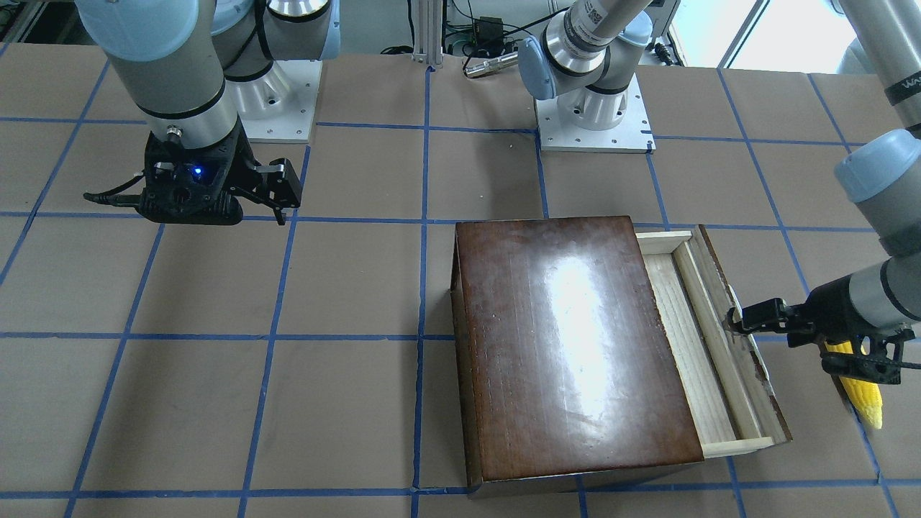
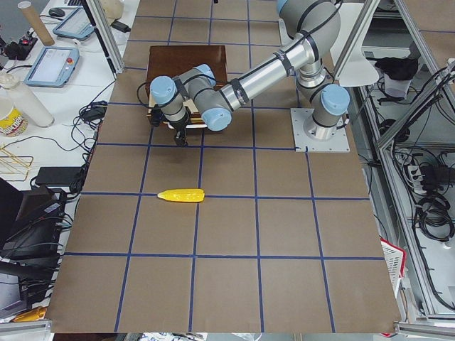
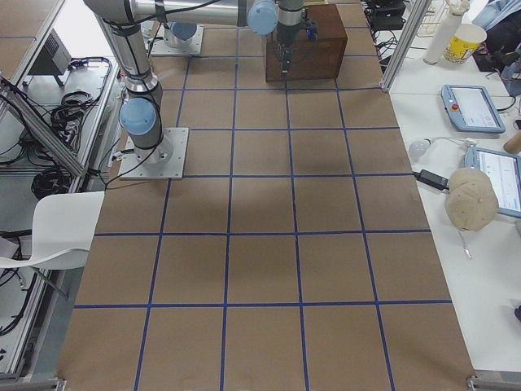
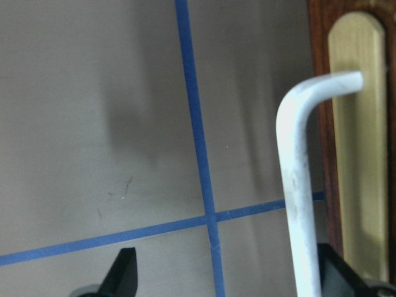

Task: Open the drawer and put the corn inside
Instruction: 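Release the handle and move the left gripper over the corn cob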

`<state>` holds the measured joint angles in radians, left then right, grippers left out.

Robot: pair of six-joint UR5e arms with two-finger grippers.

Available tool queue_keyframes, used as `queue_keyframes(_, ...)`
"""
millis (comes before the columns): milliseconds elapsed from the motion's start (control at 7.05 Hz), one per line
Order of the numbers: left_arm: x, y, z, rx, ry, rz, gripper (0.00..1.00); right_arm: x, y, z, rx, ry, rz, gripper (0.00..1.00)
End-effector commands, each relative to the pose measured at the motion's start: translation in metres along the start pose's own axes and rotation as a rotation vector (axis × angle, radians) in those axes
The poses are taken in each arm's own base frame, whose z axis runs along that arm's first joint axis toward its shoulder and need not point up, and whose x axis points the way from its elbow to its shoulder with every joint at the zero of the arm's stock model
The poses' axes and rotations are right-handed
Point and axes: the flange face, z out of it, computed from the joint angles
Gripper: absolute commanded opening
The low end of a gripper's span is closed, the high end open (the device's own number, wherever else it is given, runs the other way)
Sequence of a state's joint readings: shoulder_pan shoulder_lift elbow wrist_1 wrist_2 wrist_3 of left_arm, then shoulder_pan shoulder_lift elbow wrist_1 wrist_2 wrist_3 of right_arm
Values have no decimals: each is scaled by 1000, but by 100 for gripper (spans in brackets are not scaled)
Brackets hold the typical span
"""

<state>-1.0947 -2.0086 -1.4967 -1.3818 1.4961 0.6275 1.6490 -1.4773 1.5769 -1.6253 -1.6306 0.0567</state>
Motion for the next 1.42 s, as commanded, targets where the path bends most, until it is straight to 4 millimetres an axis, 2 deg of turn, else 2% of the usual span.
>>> queue_keyframes(0,-6,1,-4,-6,-24,32,100,0,0,0,1,0,0,100)
queue_keyframes(284,-19,6,-4,-12,-27,35,100,0,0,0,-1,0,0,100)
queue_keyframes(426,-21,7,-13,-1,-37,30,100,0,1,-1,1,0,0,100)
queue_keyframes(709,-22,6,-53,0,-43,19,100,0,0,0,-1,0,0,100)
queue_keyframes(851,-32,4,-72,10,-76,11,100,0,0,-1,2,0,0,100)
queue_keyframes(993,-70,17,-72,-6,-102,-35,100,0,0,0,-1,0,0,100)
queue_keyframes(1135,-103,27,-63,-15,-95,-79,100,0,1,-1,1,0,0,100)
queue_keyframes(1277,-121,30,-56,-30,-123,-99,100,0,1,-1,1,1,0,100)
